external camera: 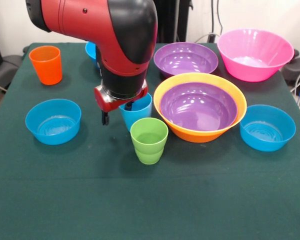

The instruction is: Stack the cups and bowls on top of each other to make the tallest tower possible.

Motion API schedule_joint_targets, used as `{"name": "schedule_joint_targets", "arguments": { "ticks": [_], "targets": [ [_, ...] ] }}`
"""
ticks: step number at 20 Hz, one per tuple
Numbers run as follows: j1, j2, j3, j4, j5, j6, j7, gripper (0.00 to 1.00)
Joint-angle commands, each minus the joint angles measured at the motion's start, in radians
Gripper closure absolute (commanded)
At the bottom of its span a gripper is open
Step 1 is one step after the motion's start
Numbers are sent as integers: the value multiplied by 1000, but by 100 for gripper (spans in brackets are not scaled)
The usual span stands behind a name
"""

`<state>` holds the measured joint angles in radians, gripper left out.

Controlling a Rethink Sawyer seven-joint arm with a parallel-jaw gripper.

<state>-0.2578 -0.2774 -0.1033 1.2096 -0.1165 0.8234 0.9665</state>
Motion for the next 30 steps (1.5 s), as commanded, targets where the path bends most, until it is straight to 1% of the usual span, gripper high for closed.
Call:
{"name": "schedule_joint_targets", "arguments": {
  "ticks": [1, 9, 20, 25, 30],
  "targets": [
    [-18, 8, 95, 0, -55, -9, 4, 0],
    [-14, 4, 91, 4, -55, -7, 14, 0],
    [16, -25, 92, 22, -26, 5, 69, 0],
    [15, -30, 109, 30, -11, -7, 74, 0],
    [16, -52, 122, 48, 4, 0, 81, 0]
  ]
}}
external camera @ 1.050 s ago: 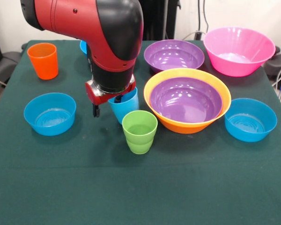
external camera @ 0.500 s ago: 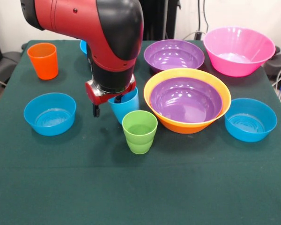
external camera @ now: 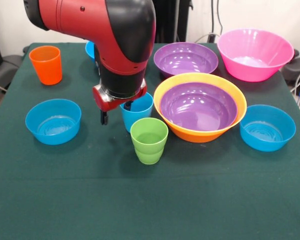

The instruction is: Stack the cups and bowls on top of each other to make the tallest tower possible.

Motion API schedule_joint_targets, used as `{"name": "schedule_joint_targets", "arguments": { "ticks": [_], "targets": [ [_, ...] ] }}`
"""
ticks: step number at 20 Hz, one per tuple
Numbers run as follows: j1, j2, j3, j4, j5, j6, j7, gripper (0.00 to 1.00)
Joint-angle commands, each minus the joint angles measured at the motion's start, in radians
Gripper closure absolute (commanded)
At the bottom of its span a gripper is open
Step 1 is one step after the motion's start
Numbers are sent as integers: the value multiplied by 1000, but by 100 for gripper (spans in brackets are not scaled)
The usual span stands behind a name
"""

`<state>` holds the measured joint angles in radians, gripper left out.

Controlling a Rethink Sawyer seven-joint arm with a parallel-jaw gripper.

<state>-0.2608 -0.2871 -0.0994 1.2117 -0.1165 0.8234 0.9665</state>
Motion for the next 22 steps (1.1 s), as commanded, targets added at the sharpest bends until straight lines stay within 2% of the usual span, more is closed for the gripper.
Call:
{"name": "schedule_joint_targets", "arguments": {
  "ticks": [1, 17, 22],
  "targets": [
    [19, -44, 119, 47, 5, 0, 82, 0],
    [31, -117, 120, 90, 21, 79, 93, 0],
    [32, -117, 122, 89, 28, 98, 95, 0]
  ]
}}
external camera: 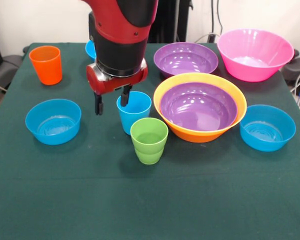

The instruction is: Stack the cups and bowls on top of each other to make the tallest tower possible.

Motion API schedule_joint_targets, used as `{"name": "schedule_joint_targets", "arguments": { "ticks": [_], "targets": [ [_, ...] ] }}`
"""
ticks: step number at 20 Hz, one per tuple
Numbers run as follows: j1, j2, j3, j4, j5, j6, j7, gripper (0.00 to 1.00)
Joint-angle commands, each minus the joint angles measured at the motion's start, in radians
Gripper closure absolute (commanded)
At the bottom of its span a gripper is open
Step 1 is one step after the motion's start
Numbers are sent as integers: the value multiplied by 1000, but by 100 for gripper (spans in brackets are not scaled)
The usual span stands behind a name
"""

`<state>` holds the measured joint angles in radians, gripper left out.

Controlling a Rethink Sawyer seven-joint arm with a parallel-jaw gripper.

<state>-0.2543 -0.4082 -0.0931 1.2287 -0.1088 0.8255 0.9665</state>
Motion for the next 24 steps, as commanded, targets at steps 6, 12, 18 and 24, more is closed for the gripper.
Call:
{"name": "schedule_joint_targets", "arguments": {
  "ticks": [6, 12, 18, 24],
  "targets": [
    [33, -23, 110, 87, 30, 131, 100, 0],
    [35, -59, 98, 86, 19, 191, 71, 0],
    [-1, -102, 122, 100, 6, 211, -9, 0],
    [-26, -88, 109, 78, -40, 140, -38, 0]
  ]
}}
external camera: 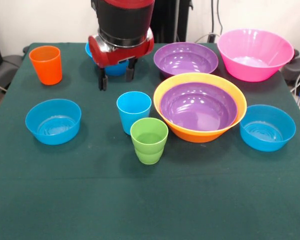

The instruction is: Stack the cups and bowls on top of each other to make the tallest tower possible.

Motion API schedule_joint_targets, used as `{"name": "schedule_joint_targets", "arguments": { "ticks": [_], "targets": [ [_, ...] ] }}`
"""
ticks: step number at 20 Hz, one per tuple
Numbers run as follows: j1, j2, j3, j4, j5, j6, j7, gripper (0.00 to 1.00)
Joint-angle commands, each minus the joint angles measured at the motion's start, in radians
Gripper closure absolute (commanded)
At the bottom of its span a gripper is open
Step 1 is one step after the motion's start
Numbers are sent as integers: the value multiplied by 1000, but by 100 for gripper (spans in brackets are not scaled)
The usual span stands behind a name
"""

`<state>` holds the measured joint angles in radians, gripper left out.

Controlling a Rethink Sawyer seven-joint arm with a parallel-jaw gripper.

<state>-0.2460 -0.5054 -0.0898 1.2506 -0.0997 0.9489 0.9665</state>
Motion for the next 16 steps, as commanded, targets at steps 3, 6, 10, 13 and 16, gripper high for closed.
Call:
{"name": "schedule_joint_targets", "arguments": {
  "ticks": [3, 6, 10, 13, 16],
  "targets": [
    [-59, 26, 116, 42, -65, 4, -78, 0],
    [-80, 39, 130, 31, -82, -21, -111, 0],
    [-110, 76, 155, -27, -110, 1, -178, 0],
    [-122, 93, 170, -79, -126, 52, -202, 0],
    [-147, 106, 202, -108, -136, 67, -233, 0]
  ]
}}
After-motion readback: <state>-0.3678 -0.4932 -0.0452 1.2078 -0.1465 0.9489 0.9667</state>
